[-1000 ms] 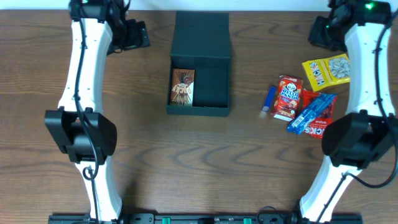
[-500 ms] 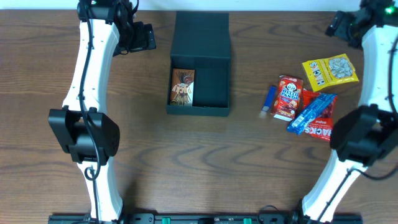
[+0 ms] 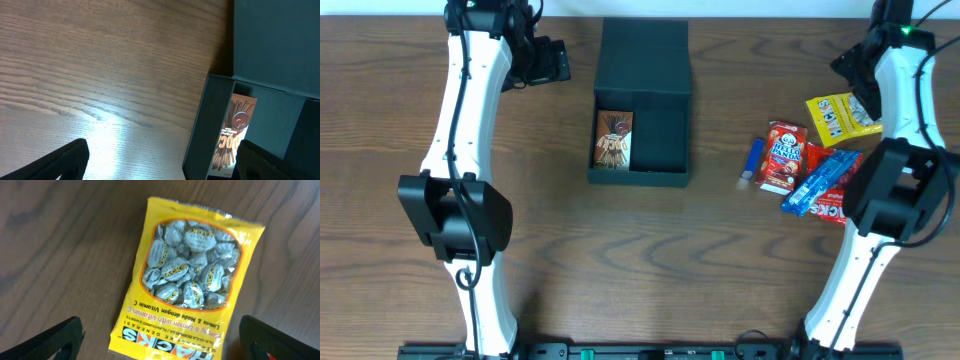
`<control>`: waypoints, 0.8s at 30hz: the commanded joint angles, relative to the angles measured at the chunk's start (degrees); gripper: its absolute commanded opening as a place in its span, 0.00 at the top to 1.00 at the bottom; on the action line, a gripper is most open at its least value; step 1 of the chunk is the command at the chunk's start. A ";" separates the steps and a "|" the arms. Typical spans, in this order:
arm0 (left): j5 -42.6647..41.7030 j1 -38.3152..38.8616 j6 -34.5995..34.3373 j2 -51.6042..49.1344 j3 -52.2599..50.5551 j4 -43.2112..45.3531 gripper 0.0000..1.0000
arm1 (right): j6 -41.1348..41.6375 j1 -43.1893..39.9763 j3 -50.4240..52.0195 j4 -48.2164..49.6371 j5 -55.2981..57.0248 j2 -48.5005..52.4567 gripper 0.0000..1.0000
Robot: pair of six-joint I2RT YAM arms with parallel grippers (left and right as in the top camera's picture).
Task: Pack container
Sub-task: 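Move the right gripper to the yellow Hacks bag and grasp it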
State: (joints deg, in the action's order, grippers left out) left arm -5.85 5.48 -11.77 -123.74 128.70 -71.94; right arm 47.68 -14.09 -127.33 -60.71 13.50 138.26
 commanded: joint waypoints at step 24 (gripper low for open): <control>-0.02 -0.04 -0.04 0.28 -0.35 -0.04 0.05 | 3.91 -2.86 -0.04 1.64 -7.89 7.74 0.01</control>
State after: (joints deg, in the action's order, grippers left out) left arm -5.85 5.48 -11.77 -123.74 128.70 -71.85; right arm 50.87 -16.51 -127.33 -59.44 6.83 144.33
